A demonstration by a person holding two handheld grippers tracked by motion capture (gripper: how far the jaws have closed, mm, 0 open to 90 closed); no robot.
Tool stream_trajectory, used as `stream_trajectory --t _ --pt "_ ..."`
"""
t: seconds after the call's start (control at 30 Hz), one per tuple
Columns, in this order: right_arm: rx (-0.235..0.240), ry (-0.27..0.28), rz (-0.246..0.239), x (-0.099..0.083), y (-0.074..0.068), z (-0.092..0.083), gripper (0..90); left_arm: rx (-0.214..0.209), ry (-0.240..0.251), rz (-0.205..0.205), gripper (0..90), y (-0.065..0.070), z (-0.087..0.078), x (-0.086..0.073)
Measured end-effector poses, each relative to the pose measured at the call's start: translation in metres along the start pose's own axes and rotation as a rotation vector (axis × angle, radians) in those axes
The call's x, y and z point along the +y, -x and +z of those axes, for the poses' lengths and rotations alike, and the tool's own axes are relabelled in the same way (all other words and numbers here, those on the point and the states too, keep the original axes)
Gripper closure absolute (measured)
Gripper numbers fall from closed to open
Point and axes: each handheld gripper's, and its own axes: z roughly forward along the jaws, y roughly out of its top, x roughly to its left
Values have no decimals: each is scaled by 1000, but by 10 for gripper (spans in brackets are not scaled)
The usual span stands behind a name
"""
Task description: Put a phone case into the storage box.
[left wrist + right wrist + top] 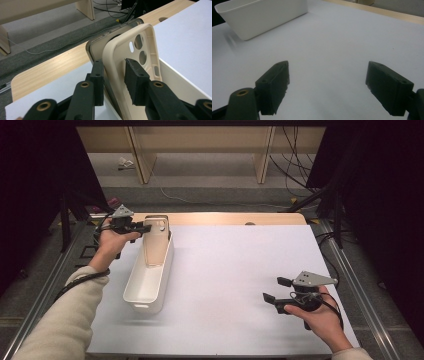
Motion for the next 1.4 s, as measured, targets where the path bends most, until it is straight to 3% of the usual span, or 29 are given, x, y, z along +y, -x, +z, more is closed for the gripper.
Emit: stream_trajectory --t 0.17,0.27,0.53,0.7,0.8,0.87,0.97,1.07,1.2,1.27,1.4 --pt "1 0 1 0 0 0 199 47 -35 7 655 1 2 3" --pt "1 0 0 0 0 0 199 76 -39 -22 622 3 2 5" --pt "1 0 0 0 0 0 199 118 -30 -15 611 5 -2 13" --pt "0 0 -2 0 0 0 198 104 4 -27 564 10 -9 17" --pt "1 -1 -3 0 0 0 196 62 18 -71 503 12 -13 17" --pt "2 -1 -4 0 0 0 195 59 29 -87 438 15 -18 17" --pt "2 -1 -6 0 0 0 194 47 45 -84 393 20 -22 16" --pt "2 -2 -7 0 0 0 193 11 66 -54 338 25 -26 14" --pt "1 -4 -7 0 -1 0 191 -13 40 -35 301 32 -34 15" --pt "0 -4 -7 0 -1 0 191 -8 33 -34 240 34 -38 16" --pt "4 -5 -8 0 -1 1 190 -1 33 -22 203 39 -49 17"
